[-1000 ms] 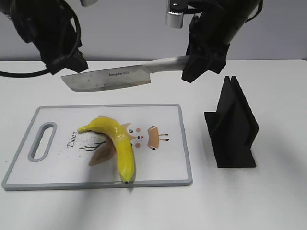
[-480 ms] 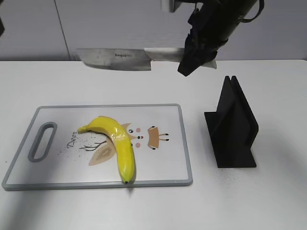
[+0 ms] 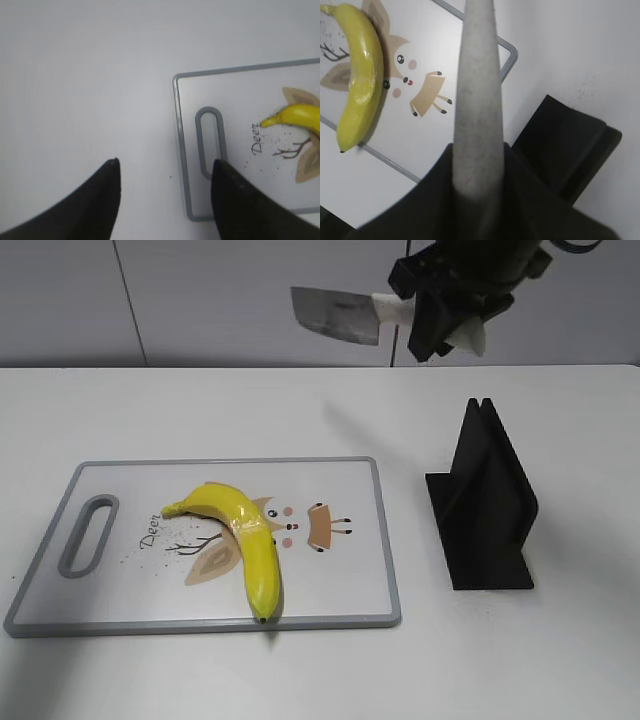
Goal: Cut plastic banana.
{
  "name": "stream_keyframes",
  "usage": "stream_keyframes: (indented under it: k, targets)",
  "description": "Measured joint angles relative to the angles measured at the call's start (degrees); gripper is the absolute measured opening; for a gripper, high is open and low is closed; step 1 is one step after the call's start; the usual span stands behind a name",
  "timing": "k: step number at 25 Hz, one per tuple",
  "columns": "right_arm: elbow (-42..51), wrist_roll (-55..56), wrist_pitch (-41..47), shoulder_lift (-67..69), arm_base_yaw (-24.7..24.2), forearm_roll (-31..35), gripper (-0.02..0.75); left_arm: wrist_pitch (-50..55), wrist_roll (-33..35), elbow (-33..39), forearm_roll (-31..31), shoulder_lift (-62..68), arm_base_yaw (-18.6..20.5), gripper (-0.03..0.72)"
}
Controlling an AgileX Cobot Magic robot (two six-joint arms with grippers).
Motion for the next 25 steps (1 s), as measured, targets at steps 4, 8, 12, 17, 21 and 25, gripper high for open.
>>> stream_keyframes:
  k: [4, 8, 12, 17, 21, 25]
  targets:
    - [5.0, 10.7, -1.4, -6.4, -0.1, -0.2, 0.190, -0.1, -0.2, 9.4, -0.4, -8.0, 0.4, 0.550]
    - [15.3, 17.8, -9.7, -15.9, -0.1, -2.2, 0.190, 0.2, -0.2, 19.6, -0.8, -19.0, 0.4, 0.546]
    - [26.5, 23.3, -15.8, -22.7, -0.2, -5.5, 0.190, 0.2, -0.2, 27.6, -0.9, -29.9, 0.4, 0.544]
    - [36.9, 30.3, -21.6, -28.8, -0.2, -7.9, 0.190, -2.3, -0.2, 36.8, -0.7, -43.5, 0.4, 0.542]
    - [41.0, 34.5, -23.0, -31.2, -0.2, -11.1, 0.190, -3.7, -0.2, 43.8, 0.0, -53.9, 0.4, 0.542]
    - [43.4, 35.4, -23.2, -31.4, -0.2, -11.3, 0.190, -3.9, -0.3, 50.2, 0.0, -64.1, 0.4, 0.542]
